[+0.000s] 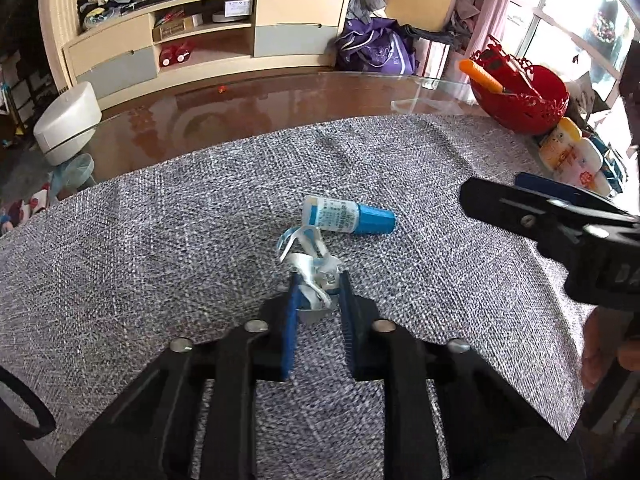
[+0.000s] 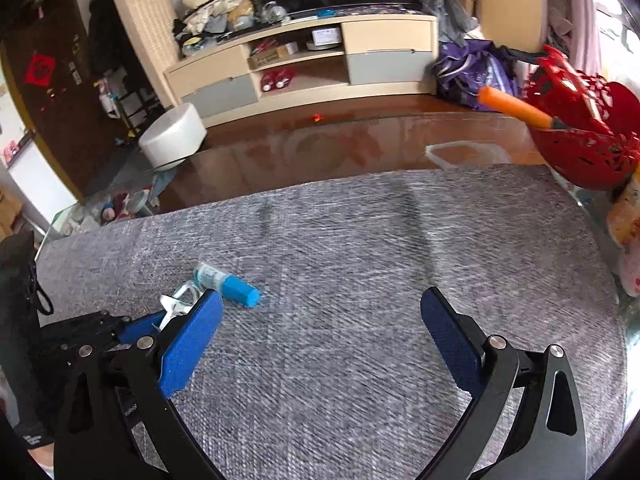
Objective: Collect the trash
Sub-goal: 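Grasp the clear-blue plastic clip with the left tool while the right tool grasps the blue-white bottle, then lower the plastic clip and bottle below the table edge to the grey bin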
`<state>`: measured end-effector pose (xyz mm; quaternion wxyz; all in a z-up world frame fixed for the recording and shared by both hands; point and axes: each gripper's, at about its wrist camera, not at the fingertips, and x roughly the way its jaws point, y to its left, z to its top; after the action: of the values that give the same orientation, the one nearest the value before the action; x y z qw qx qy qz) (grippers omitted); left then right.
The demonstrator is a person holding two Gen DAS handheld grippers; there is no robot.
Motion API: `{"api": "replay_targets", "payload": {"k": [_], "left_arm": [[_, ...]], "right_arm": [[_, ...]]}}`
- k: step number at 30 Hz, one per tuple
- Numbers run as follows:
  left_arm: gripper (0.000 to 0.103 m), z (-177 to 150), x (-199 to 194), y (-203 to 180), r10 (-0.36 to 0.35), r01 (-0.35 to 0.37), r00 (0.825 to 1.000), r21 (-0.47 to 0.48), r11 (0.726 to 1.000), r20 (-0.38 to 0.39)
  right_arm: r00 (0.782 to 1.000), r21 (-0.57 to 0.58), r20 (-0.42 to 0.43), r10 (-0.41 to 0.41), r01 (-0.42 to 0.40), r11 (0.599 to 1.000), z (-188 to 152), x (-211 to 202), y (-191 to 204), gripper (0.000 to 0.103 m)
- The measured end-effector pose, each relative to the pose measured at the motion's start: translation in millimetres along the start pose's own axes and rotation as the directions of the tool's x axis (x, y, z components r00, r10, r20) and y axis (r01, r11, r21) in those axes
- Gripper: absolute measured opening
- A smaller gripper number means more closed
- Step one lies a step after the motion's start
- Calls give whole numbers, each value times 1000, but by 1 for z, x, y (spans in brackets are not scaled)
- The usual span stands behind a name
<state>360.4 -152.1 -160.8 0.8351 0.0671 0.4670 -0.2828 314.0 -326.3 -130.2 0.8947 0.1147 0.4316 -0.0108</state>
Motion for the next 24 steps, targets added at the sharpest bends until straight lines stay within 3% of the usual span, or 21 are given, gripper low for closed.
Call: {"api": "replay_targets", "payload": {"k": [7, 10, 12, 16, 17, 24], "left_arm": [[12, 0, -21, 40, 67, -66, 997, -48, 997, 34], [12, -2, -31, 63, 94, -90, 995, -87, 992, 44], [12, -1, -36, 74, 107, -101, 993, -100, 990, 48], [12, 0, -42, 82, 115, -108, 992, -107, 988, 54], [12, 0, -43, 82, 116, -110, 992, -103, 989, 54], [12, -8, -63, 63, 118, -114, 991, -60, 992, 66]], "right_arm": [[998, -118, -30, 47, -50, 992, 2, 30, 37, 84], [997, -174, -50, 61, -69, 982, 2, 44, 54, 70], [995, -205, -69, 66, -79, 976, 2, 53, 64, 54], [995, -236, -85, 53, -72, 969, 4, 63, 71, 41], [995, -236, -90, 53, -73, 969, 5, 63, 71, 33], [992, -205, -113, 61, -83, 975, -4, 47, 65, 29]]}}
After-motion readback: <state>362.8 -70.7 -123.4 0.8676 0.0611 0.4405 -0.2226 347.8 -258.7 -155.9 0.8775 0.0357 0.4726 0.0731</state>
